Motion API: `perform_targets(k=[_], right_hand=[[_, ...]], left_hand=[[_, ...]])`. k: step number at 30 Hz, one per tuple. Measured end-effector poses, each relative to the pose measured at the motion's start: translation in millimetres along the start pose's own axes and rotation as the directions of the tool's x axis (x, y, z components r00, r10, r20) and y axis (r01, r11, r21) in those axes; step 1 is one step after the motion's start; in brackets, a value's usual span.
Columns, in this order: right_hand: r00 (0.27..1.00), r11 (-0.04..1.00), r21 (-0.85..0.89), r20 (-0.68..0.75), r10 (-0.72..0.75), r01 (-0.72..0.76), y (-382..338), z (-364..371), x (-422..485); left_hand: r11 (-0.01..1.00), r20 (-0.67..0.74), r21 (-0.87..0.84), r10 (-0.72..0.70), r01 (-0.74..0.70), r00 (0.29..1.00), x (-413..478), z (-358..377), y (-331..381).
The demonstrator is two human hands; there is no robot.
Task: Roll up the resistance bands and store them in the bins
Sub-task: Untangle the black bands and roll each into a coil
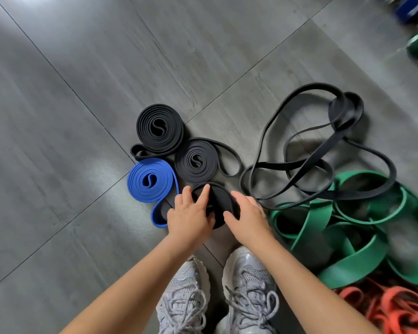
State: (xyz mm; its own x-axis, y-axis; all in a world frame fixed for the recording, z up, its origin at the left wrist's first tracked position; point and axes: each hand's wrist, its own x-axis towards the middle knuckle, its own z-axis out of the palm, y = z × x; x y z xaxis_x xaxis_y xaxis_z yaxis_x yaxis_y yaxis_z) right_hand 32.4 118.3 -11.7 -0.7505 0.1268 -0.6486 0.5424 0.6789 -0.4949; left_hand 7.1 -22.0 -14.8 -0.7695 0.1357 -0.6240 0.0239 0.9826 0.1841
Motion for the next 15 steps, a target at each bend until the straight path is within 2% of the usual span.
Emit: perform_targets(k=[2,5,8,9,11,15], right_hand=[[0.977,0.996,0.019,-0.197,-0.081,0.086,2,-7,-4],[0.880,0.986,0.010,-0.453,-0.145,0.168,12,-21,-9],[0.778,0.991,-0.091,-0.614,-0.129,0.093,27,-37,-8],[0.772,0.990,-0.138,-0.627,-0.106,0.023,33,-41,-7],[0.827,0.962,-0.253,-0.559,-0.057,-0.105,47,-46,-5],[0.915,0.910,-0.403,-0.397,-0.074,-0.101,58,-57,-4]], left_hand=[[0.999,0.026,0.035,0.009,-0.010,1.000,-3,-1,1],[0.999,0.042,0.054,-0.006,0.003,0.999,-4,-1,2],[0.998,0.060,0.061,-0.021,0.017,0.998,-4,-4,9],[0.997,0.059,0.073,-0.018,0.014,0.998,-4,-6,11],[0.996,0.051,0.087,-0.016,0.011,0.999,-5,-8,15],[0.999,0.101,0.044,-0.036,0.031,0.994,-7,-15,23]])
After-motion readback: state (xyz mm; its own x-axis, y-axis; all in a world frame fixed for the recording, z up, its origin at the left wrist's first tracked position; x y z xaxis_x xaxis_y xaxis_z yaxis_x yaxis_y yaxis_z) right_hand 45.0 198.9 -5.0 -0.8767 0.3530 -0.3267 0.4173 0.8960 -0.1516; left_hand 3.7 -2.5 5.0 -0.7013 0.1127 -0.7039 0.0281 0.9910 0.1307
